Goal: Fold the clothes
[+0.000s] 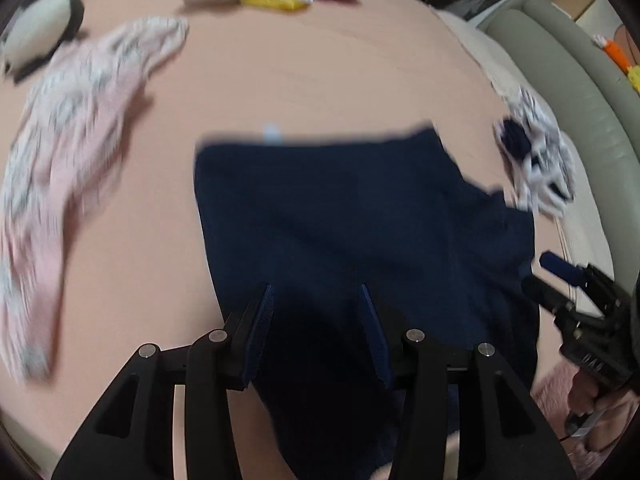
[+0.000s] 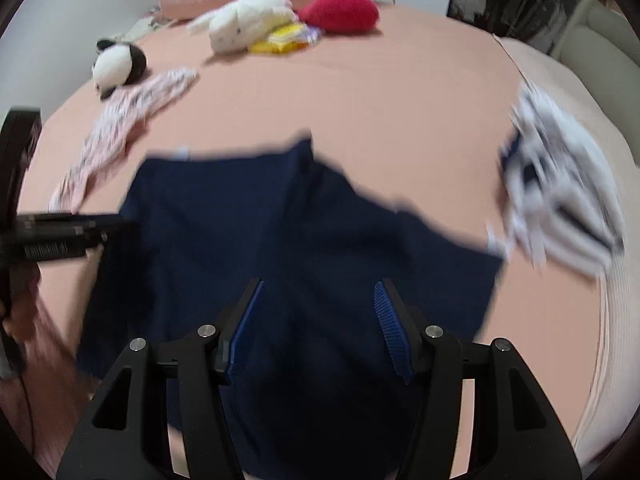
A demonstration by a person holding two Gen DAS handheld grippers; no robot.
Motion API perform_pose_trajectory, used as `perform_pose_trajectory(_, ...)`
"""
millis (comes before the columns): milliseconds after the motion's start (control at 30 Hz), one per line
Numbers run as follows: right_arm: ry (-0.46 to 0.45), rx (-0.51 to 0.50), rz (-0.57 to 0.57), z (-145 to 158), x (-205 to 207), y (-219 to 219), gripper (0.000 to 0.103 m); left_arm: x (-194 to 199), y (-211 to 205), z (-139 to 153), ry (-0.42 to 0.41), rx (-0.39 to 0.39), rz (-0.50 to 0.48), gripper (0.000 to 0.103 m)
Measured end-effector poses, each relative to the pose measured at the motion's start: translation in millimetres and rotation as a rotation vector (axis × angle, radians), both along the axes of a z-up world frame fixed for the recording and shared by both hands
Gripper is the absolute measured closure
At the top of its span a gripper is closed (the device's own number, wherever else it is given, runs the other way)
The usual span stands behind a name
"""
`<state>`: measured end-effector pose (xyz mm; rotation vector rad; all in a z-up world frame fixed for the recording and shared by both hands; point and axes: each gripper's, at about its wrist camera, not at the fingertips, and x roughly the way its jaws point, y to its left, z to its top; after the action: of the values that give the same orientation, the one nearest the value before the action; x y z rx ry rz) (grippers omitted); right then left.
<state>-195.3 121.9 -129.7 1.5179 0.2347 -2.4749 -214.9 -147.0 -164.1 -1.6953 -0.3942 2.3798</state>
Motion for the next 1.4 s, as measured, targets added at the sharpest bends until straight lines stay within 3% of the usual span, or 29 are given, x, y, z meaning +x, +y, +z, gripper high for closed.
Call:
perform_pose_trajectory(133,-0.022,0.028,-0.009,-17.7,47.1,23.2,0.046,52.5,1.3,-4.9,-0.025,0.047,0.043,0.057)
perform_pose_trajectory(267,-0.080,-0.058,-0.077,-33.7,75.2,51.7,0.046,88.6,-6.4,-7.6,-0.007,0.048,0.074,0.057)
perform_pose_trajectory(400,-0.060,-0.051,-0.103,-44.0,91.1,57.6,0.046,112.9,-15.5,-17.6,-0.054,-0.010,0.097,0.059)
perform_pose_trajectory(533,-0.031,0.015,-0.104,-45.4,99.4,58.8,0.046,122.0,-14.6,-8.9,-0.048,-0.065,0.118,0.059)
perform_pose_trajectory(667,0.017,-0.086,-0.141,-32.7,110.0,79.5,0.044,137.2,-10.0,0.2,-0.014,-0.033,0.107,0.059)
perform_pose_trajectory(767,-0.046,0.044,-0.157,-51.7,104.6,81.9,0.043,135.7,-8.2,-12.6,-0.080,-0.092,0.122,0.056)
perform_pose_trajectory(900,-0.024,-0.017,-0.185,-42.8,112.1,93.8,0.043,144.2,-34.6,-2.1,-0.043,0.028,0.226,0.056)
perform_pose_trajectory(1033,-0.007,-0.115,-0.204,-31.9,120.1,105.0,0.042,151.5,-48.7,-12.2,-0.085,0.079,0.281,0.056)
perform_pose_trajectory(1067,-0.021,-0.088,-0.191,-36.1,120.8,100.0,0.042,151.8,-47.9,-13.8,-0.086,0.080,0.281,0.056)
perform_pose_trajectory(1267,-0.041,0.028,-0.151,-44.5,128.1,83.5,0.042,152.4,-38.1,-9.5,-0.087,-0.044,0.224,0.055)
perform_pose_trajectory(1400,-0.028,-0.081,-0.205,-28.7,126.5,105.5,0.042,149.4,-41.5,2.3,-0.047,-0.016,0.207,0.056)
